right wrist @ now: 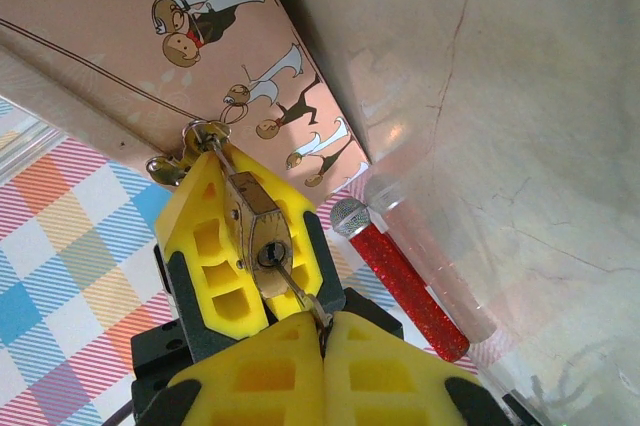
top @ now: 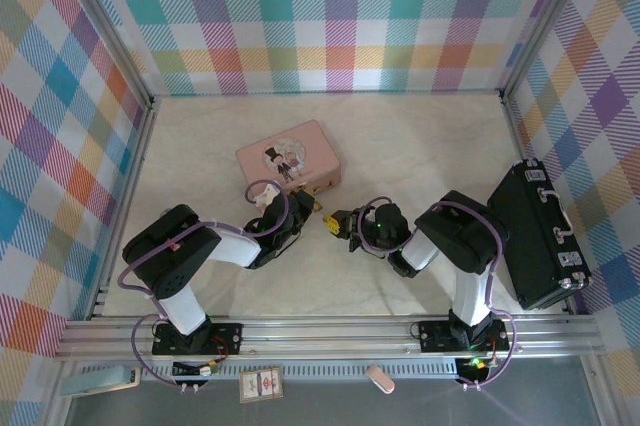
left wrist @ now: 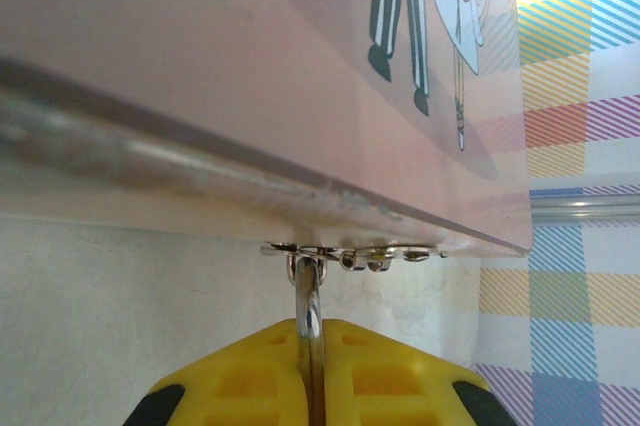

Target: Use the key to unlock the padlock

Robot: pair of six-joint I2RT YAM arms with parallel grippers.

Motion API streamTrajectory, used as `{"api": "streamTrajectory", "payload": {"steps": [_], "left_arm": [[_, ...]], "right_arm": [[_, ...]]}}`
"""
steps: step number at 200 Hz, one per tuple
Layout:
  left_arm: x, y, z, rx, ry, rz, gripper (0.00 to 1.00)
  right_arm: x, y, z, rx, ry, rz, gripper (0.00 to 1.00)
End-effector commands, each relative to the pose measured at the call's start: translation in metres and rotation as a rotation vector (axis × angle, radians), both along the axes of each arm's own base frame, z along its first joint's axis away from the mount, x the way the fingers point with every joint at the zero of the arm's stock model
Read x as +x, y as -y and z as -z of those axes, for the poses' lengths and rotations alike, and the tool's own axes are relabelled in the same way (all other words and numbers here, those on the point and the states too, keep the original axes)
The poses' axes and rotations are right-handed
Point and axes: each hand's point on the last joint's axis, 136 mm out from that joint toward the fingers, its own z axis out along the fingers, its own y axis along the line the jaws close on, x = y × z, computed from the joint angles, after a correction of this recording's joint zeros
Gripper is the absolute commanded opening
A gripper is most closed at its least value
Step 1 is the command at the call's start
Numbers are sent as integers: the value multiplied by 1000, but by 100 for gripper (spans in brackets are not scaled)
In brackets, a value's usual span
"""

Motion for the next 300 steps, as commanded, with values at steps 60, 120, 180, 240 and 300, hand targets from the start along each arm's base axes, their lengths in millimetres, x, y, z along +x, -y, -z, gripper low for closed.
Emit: {"api": "streamTrajectory", "payload": {"steps": [60,120,180,240,300], "left_arm": [[-13,24,-30,-180,-3,80,0],[-14,26,-34,-184,4,86,0],[-12,31,-36,-191,7,93,0],[-12,29,-30,-177,-4,87,0],[-12,29,-28,-170,-8,89,0]], "right_arm": [[5,-1,-4,0,34,3,0],[6,-1,-5,4,34,7,0],[6,1,-7,6,35,15,0],[5,3,-6,3,33,26,0],[5,5,-6,-5,31,31,0]]}}
